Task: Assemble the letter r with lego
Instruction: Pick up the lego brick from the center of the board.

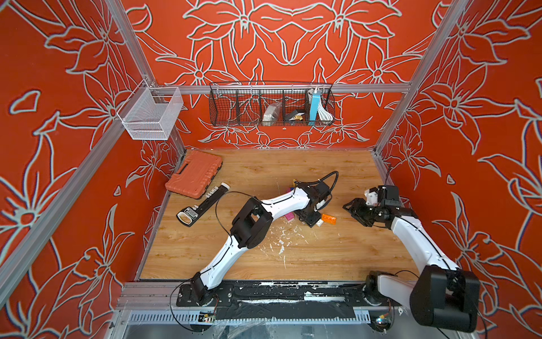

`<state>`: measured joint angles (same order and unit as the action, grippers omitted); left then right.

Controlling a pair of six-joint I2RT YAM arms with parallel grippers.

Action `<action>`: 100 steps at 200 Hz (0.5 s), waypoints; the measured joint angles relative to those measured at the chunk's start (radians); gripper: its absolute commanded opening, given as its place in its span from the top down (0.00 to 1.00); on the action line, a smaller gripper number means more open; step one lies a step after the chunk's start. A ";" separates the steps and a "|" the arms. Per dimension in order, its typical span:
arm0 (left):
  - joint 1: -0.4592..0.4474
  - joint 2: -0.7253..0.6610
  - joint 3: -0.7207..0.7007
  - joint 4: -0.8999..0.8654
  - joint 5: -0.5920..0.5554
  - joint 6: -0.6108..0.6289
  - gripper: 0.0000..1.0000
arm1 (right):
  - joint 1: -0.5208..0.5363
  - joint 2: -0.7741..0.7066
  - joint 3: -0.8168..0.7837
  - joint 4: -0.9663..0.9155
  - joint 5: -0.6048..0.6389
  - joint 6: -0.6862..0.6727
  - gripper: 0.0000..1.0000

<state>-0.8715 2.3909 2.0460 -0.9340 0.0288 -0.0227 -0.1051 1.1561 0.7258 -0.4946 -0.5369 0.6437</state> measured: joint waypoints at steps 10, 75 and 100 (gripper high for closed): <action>0.000 0.006 0.010 0.000 -0.002 -0.002 0.39 | 0.000 0.000 -0.002 0.000 -0.002 0.000 0.42; 0.000 0.042 0.069 -0.005 -0.024 -0.005 0.53 | 0.000 0.000 -0.005 0.002 -0.020 0.001 0.45; 0.000 0.046 0.075 -0.004 -0.028 -0.006 0.59 | 0.000 0.000 -0.007 0.002 -0.023 0.001 0.46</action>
<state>-0.8715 2.4367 2.1208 -0.9382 0.0010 -0.0288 -0.1051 1.1561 0.7189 -0.4923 -0.5602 0.6445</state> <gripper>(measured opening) 0.428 0.548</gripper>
